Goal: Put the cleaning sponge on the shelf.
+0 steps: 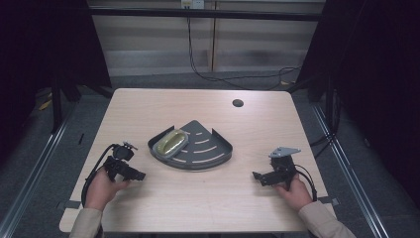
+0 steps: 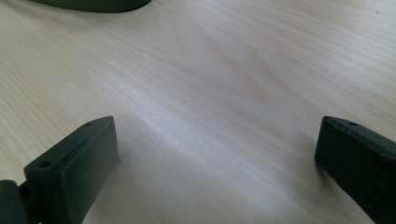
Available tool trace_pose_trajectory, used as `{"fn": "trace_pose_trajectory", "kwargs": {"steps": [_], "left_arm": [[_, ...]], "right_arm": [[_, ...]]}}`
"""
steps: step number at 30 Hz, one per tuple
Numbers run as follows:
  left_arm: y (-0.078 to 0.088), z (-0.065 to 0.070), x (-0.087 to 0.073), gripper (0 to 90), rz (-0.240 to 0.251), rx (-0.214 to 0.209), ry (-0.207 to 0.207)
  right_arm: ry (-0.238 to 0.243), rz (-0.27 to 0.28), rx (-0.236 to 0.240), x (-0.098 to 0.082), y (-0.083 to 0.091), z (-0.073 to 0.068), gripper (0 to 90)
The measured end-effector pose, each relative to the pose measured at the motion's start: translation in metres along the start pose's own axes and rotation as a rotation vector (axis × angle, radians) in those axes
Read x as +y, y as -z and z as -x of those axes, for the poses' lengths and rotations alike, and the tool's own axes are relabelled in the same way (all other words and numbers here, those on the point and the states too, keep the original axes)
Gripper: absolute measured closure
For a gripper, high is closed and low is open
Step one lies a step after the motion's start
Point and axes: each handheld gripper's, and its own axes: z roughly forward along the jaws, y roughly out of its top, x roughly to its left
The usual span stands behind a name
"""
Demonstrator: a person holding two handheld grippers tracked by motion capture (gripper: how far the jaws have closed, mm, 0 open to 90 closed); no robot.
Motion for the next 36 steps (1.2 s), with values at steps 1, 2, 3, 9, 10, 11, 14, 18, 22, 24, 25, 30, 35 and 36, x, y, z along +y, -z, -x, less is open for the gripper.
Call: {"fn": "trace_pose_trajectory", "kwargs": {"steps": [1,2,3,9,10,11,14,18,22,24,25,30,35,36], "left_arm": [[-0.001,0.000,-0.001,22.1,0.001,0.000,-0.003],[-0.002,0.000,-0.001,22.1,-0.005,-0.006,-0.005],[-0.003,0.000,-0.002,22.0,-0.008,-0.005,-0.006],[-0.004,0.001,-0.005,20.1,-0.001,-0.008,-0.006],[-0.004,0.002,-0.006,19.8,0.006,-0.007,-0.007],[-0.004,0.002,-0.007,19.3,0.007,-0.005,-0.014],[-0.005,0.003,-0.009,18.0,0.013,0.007,-0.039],[-0.006,0.005,-0.011,15.4,0.022,0.014,-0.050],[-0.007,0.007,-0.012,14.2,0.034,0.018,-0.055],[-0.007,0.007,-0.013,13.5,0.039,0.023,-0.071],[-0.007,0.008,-0.014,13.0,0.042,0.024,-0.077],[-0.009,0.009,-0.017,7.8,0.056,0.022,-0.086],[-0.012,0.009,-0.022,1.3,0.078,0.023,-0.075],[-0.012,0.009,-0.023,0.0,0.091,0.023,-0.077]], "right_arm": [[0.000,0.000,0.000,0.000,0.000,0.000,0.0],[0.000,0.000,0.000,0.000,0.000,0.000,0.0],[0.003,0.000,-0.001,0.000,0.000,0.000,0.0],[0.000,0.000,0.000,0.000,0.000,0.000,0.0],[0.001,0.000,0.000,0.000,0.000,0.000,0.0],[0.000,0.000,0.000,0.000,0.000,0.000,0.0],[0.000,0.000,0.000,0.000,0.000,0.000,0.0],[0.000,0.000,0.000,0.000,0.000,0.000,0.0],[0.000,0.000,0.000,0.000,0.000,0.000,0.0],[0.001,0.000,0.000,0.000,0.000,0.000,0.0],[0.000,0.000,0.000,0.000,0.000,0.000,0.0],[0.000,0.000,0.000,0.000,0.000,0.000,0.0],[0.000,0.000,0.000,0.000,0.000,0.000,0.0],[0.000,0.000,0.000,0.000,0.000,0.000,0.0]]}}
